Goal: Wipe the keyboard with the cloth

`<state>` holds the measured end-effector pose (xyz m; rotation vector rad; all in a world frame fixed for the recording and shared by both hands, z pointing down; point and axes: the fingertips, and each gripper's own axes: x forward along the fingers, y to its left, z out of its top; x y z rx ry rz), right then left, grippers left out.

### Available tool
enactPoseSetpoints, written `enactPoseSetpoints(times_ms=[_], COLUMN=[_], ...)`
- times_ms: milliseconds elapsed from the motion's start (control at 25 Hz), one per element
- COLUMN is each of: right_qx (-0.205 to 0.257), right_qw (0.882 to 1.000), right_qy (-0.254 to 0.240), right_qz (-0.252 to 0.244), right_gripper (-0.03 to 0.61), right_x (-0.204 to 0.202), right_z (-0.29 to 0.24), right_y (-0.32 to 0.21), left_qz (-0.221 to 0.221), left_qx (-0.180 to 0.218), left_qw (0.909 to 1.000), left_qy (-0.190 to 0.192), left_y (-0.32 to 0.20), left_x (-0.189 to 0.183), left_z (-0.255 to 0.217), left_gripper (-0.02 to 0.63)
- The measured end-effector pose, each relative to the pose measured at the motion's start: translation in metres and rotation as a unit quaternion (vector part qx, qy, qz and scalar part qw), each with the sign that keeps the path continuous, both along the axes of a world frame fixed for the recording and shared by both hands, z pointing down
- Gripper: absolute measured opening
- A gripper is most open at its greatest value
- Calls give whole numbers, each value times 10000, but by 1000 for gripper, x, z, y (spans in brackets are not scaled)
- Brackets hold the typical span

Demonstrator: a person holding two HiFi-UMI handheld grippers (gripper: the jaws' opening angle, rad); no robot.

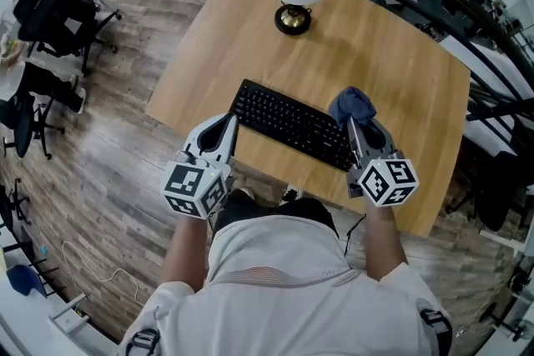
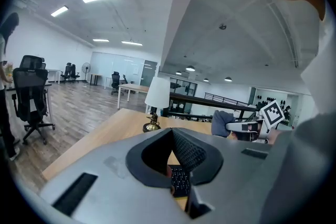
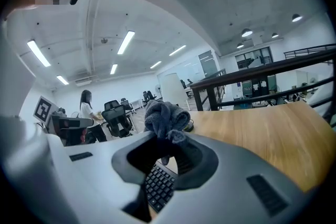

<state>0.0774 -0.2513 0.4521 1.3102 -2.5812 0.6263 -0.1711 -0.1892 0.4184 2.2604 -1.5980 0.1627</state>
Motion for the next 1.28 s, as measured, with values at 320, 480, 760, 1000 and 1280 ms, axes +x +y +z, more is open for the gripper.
enactPoseSetpoints(times_ms=[320,480,760,1000,1280], right_qx=[-550,-1134,-2145,-3034,-3493], right_qw=[9983,9933,9759,9515,9368], right_qy=[18,-172,-266,-241,-4], right_qz=[198,128,-291,-441,-183], right_gripper=[118,118,118,118,120], right_x=[-44,-92,-192,-251,-261], right_z=[26,51,122,180,217], right_y=[-13,-9,-13,-26,-33], left_qz=[423,681,910,992,1059], left_qx=[-84,-154,-262,-429,-512], left_qw=[9990,9972,9949,9934,9923], left_qy=[150,266,347,395,379], left_y=[-51,-68,-71,-67,-59], left_x=[-30,-50,-87,-106,-114], left_z=[17,22,39,54,65], left_gripper=[15,15,15,15,15])
